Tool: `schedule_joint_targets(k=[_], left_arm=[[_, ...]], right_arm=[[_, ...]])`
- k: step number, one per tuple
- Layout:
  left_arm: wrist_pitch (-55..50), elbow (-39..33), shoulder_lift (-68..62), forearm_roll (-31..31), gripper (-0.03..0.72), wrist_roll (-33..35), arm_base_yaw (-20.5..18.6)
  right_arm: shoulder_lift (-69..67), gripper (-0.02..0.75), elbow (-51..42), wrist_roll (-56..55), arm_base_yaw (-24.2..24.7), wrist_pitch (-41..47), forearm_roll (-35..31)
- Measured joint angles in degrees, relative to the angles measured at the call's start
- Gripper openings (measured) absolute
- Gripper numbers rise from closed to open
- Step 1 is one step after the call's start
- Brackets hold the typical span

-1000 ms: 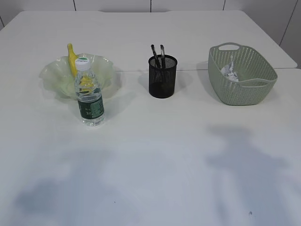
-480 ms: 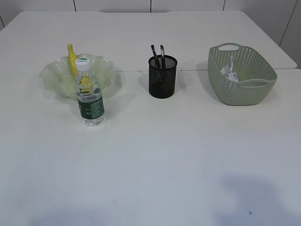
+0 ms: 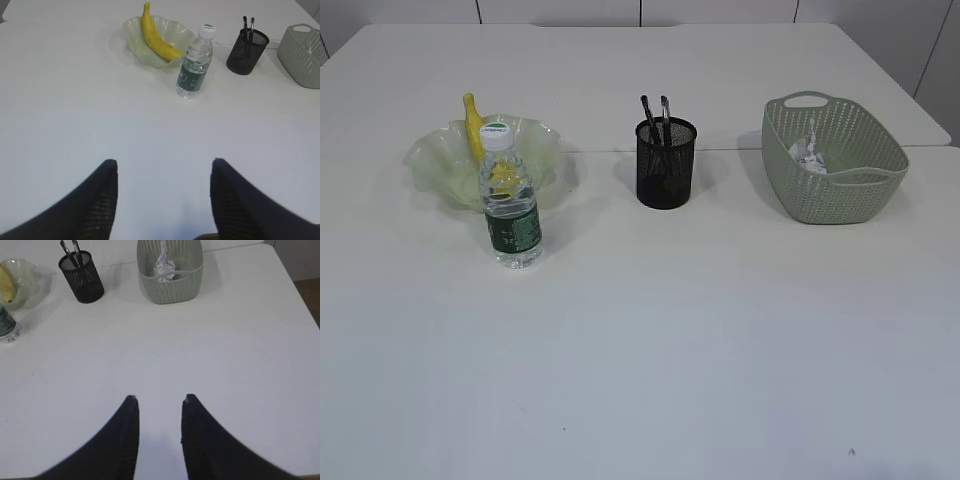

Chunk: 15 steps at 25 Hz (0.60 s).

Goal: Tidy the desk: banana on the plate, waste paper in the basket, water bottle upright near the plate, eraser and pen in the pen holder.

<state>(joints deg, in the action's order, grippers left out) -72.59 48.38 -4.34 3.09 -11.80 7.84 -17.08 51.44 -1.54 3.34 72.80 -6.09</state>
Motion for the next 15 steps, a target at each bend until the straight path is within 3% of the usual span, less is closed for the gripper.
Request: schedule_joint_targets(k=[9, 15], left_arm=[[0.0, -0.3, 0.4, 0.0, 0.414, 0.0, 0.0], [0.0, -5.9, 0.4, 0.0, 0.414, 0.0, 0.0]], right_arm=[[11.7, 0.223, 0.0, 2.8, 0.0, 0.3, 0.3], [13.2, 0.223, -1.4, 2.9, 0.0, 0.3, -2.1]])
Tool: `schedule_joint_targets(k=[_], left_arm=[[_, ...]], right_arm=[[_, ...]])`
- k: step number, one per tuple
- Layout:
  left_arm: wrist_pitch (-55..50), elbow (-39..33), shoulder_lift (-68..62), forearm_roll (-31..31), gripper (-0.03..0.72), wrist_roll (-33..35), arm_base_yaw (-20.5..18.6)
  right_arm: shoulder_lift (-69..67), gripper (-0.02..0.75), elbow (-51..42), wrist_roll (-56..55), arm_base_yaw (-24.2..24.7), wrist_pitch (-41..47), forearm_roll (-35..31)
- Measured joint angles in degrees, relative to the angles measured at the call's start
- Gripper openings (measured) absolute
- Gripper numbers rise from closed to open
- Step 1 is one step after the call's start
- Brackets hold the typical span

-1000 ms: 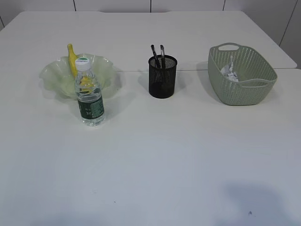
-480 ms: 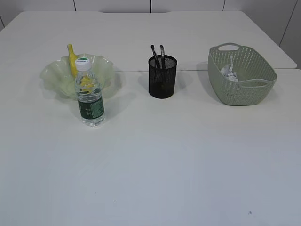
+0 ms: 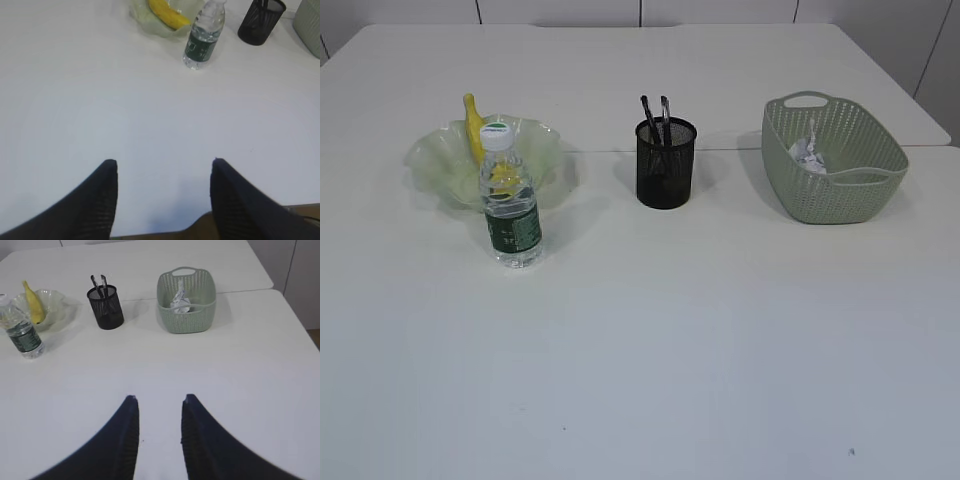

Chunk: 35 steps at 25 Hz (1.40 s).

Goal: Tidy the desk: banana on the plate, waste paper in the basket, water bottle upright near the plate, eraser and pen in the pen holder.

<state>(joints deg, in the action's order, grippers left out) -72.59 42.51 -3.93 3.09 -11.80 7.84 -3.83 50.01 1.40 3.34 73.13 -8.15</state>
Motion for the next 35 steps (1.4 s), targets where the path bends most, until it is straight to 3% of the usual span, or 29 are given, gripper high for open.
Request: schedule_joint_targets(k=[6, 11, 14, 29, 35], left_arm=[[0.0, -4.2, 0.0, -3.4, 0.424, 0.2, 0.0], [0.0, -7.1, 0.0, -6.9, 0.554, 1.7, 0.0], [0.5, -8.0, 0.0, -7.1, 0.589, 2.3, 0.0], [9.7, -8.1, 0.0, -7.7, 0.596, 2.7, 0.0], [10.8, -11.9, 0.0, -7.1, 0.594, 2.7, 0.0]], right_arm=[[0.0, 0.238, -6.4, 0.5, 0.0, 0.0, -0.7], [0.0, 0.289, -13.1, 4.3, 0.0, 0.0, -0.7], [0.0, 0.298, -16.1, 4.5, 0.0, -0.6, -0.7], [0.0, 0.305, -21.3, 5.6, 0.0, -7.8, 0.2], [0.0, 0.305, -21.3, 5.6, 0.0, -7.8, 0.3]])
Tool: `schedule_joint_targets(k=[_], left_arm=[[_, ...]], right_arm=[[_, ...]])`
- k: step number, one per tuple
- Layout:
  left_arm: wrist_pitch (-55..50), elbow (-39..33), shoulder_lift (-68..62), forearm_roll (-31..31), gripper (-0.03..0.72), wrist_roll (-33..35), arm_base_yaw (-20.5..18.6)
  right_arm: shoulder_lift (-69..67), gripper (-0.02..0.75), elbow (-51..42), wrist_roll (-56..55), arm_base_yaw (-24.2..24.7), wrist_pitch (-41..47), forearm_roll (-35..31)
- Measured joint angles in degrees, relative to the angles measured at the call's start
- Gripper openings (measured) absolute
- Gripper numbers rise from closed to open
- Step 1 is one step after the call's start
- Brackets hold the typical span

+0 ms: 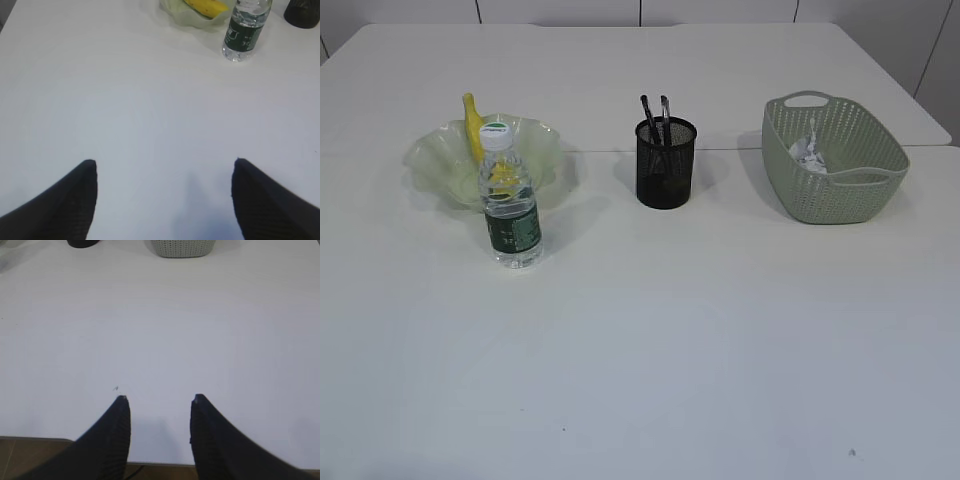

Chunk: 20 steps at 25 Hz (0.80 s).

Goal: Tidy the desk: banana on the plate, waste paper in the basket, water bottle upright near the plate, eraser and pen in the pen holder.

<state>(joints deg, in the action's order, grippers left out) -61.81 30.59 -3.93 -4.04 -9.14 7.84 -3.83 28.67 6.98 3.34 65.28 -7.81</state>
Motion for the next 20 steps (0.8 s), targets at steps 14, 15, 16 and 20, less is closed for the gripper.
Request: schedule_joint_targets(k=[14, 15, 16, 20], left_arm=[[-1.1, -1.3, 0.0, -0.2, 0.572, 0.1, 0.0], [-1.1, -1.3, 0.0, -0.2, 0.571, 0.1, 0.0], [-1.1, -1.3, 0.0, -0.2, 0.571, 0.1, 0.0], [-1.1, -1.3, 0.0, -0.2, 0.569, 0.1, 0.0]], right_arm=[[0.1, 0.305, 0.0, 0.1, 0.0, 0.0, 0.0], [0.4, 0.305, 0.0, 0.1, 0.0, 0.0, 0.0], [1.2, 0.305, 0.0, 0.1, -0.1, 0.0, 0.0], [4.5, 0.305, 0.0, 0.2, -0.1, 0.0, 0.0]])
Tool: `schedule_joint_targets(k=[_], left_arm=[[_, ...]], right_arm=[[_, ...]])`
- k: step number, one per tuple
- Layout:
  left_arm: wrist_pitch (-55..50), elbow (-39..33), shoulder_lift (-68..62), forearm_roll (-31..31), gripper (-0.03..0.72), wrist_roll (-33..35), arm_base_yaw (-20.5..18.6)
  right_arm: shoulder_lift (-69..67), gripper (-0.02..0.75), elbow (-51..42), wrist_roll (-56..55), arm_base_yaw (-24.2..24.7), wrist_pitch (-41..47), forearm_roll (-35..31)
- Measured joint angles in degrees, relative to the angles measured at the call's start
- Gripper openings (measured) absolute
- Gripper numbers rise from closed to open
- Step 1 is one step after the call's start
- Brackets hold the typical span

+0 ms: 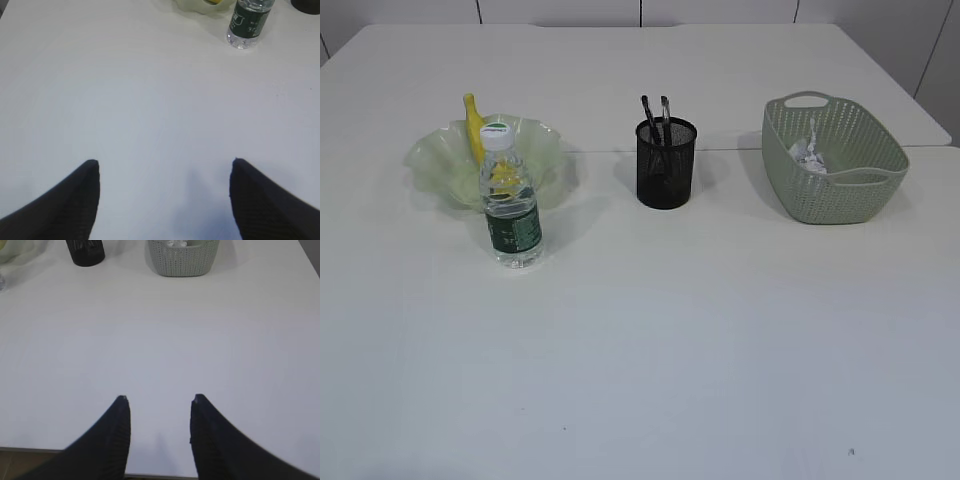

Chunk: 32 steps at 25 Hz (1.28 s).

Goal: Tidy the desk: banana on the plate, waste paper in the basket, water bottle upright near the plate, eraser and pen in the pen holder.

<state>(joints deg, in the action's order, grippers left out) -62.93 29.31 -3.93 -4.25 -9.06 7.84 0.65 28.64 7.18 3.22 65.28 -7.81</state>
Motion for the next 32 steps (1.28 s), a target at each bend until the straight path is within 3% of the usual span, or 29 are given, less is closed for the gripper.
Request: schedule_joint_targets(k=[6, 16, 25, 32], left_arm=[[0.0, -0.1, 0.0, -0.1, 0.569, 0.0, -0.4], [0.0, -0.1, 1.3, -0.1, 0.569, 0.0, -7.6], [-0.1, -0.1, 3.3, 0.0, 0.569, 0.1, -7.8], [-0.2, -0.1, 3.4, 2.6, 0.569, 4.2, -7.8]], right_arm=[[0.4, 0.305, 0.0, 0.0, 0.0, 0.0, 0.0], [0.4, 0.305, 0.0, 0.2, 0.0, 0.0, 2.6], [0.4, 0.305, 0.0, 0.9, 0.0, 0.0, 3.2], [0.4, 0.305, 0.0, 2.2, 0.0, 0.0, 3.2]])
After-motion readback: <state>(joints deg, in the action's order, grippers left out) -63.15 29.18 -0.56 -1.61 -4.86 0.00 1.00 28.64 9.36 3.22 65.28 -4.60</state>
